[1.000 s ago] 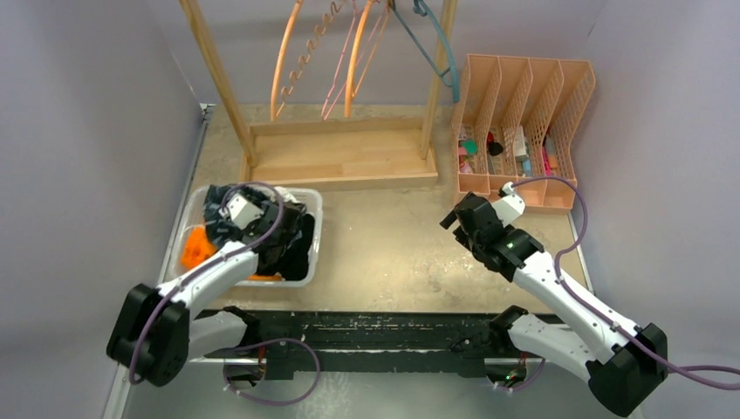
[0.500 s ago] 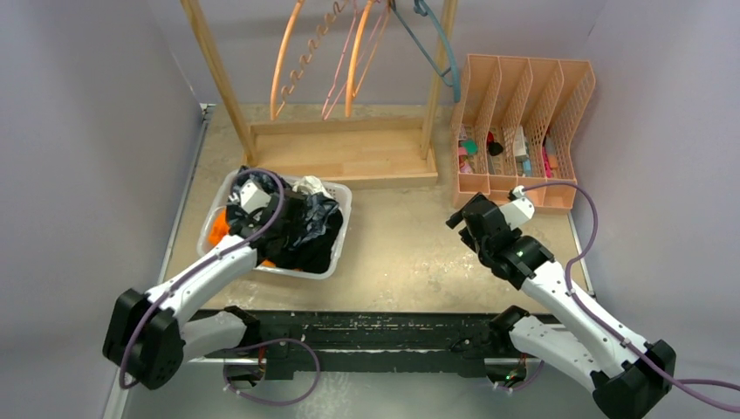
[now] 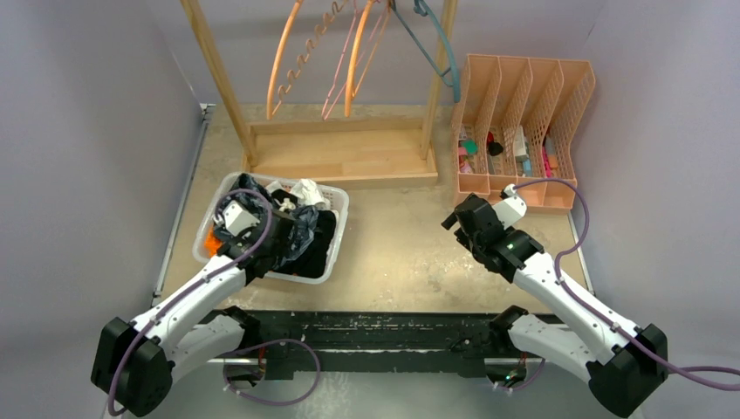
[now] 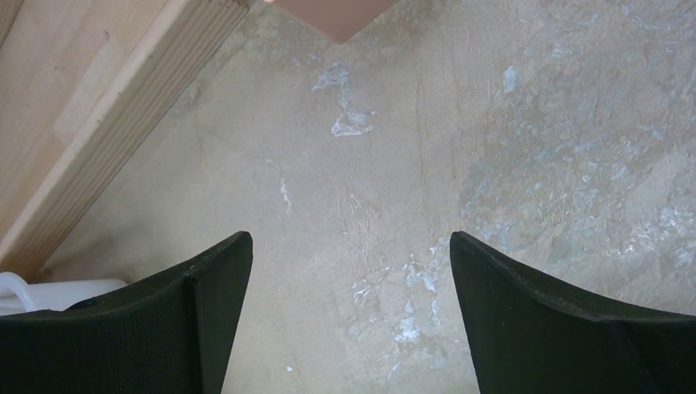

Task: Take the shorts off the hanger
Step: Place the shorts in the basket.

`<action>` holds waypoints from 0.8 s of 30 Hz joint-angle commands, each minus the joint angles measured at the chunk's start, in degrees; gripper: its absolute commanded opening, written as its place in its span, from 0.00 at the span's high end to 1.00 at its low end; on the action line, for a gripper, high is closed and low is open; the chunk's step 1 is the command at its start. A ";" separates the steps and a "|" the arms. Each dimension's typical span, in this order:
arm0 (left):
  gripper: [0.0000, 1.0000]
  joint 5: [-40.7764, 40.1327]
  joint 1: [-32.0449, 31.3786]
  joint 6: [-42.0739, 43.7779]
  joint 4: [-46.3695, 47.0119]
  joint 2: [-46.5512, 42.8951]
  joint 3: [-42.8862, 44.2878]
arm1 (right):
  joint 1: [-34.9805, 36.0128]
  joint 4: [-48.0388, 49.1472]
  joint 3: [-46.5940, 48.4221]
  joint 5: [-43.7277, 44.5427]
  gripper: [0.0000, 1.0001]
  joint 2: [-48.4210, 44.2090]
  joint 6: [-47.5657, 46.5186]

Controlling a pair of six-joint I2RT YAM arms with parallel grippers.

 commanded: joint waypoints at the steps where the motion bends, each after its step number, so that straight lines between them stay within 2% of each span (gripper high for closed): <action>1: 0.91 9.83 0.01 3.00 3.65 2.02 -5.37 | -0.03 -0.20 1.24 1.36 0.10 -0.57 0.07; 6: 0.59 5.78 0.01 6.00 -0.69 -1.08 1.64 | 0.02 -0.25 1.42 1.92 0.10 -1.88 -0.25; 8: 0.51 2.31 0.01 7.83 -4.78 -2.13 7.27 | -0.04 -0.18 1.35 2.11 0.10 -2.29 -0.19; 13: 0.39 -5.76 0.01 12.78 -14.80 -2.51 21.10 | -0.05 0.25 1.16 1.70 0.10 -2.39 -0.01; 17: 0.33 -10.40 0.09 16.52 -18.47 -1.54 27.85 | -0.05 0.22 1.15 1.33 0.10 -1.91 -0.05; 24: 0.22 -19.57 1.84 25.58 -15.75 3.33 32.09 | 0.00 -0.65 1.25 1.37 0.10 -2.12 -0.29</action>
